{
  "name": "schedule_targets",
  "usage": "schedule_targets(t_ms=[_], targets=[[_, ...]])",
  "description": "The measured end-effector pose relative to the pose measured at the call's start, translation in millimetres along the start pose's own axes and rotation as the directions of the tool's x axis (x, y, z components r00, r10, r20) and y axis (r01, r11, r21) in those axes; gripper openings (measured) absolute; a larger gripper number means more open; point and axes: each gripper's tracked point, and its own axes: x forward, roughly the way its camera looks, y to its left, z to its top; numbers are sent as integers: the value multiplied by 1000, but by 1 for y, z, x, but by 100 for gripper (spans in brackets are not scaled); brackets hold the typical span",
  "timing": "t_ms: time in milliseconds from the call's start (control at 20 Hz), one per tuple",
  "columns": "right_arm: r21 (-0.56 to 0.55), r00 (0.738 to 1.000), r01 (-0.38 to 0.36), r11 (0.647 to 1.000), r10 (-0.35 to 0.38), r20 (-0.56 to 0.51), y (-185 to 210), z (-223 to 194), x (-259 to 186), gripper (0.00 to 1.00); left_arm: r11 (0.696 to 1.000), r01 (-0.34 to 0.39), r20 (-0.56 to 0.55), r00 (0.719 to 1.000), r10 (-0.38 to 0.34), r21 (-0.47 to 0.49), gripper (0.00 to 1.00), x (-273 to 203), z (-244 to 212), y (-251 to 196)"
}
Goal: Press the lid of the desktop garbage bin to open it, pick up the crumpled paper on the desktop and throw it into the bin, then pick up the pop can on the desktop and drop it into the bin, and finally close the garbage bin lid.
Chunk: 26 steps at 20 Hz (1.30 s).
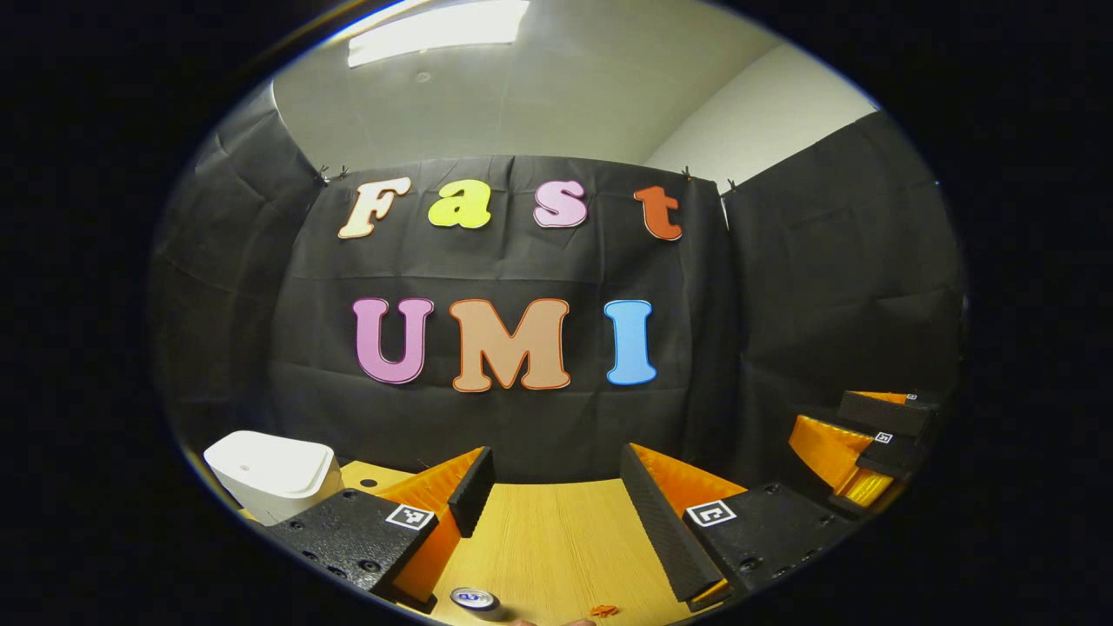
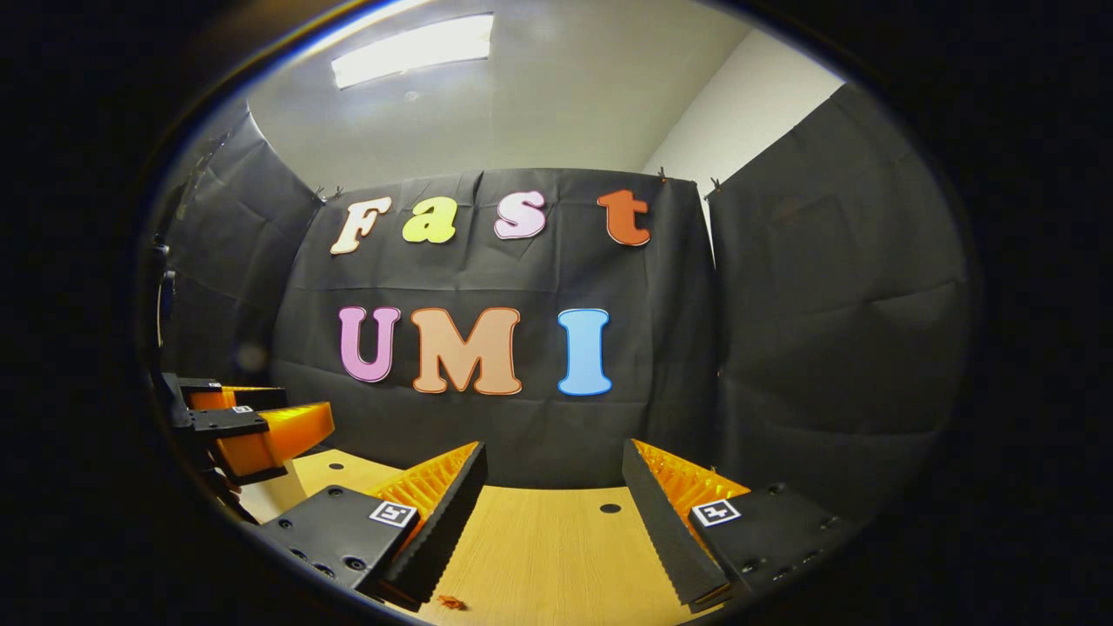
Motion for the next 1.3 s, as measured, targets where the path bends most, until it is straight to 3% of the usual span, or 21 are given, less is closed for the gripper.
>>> schedule_targets(t_ms=[1300], targets=[[2,1000,16,1000,-16,5,-6,4,-2,98,1000,-12,-6,1000,12,-22,89,2,-3,6]])
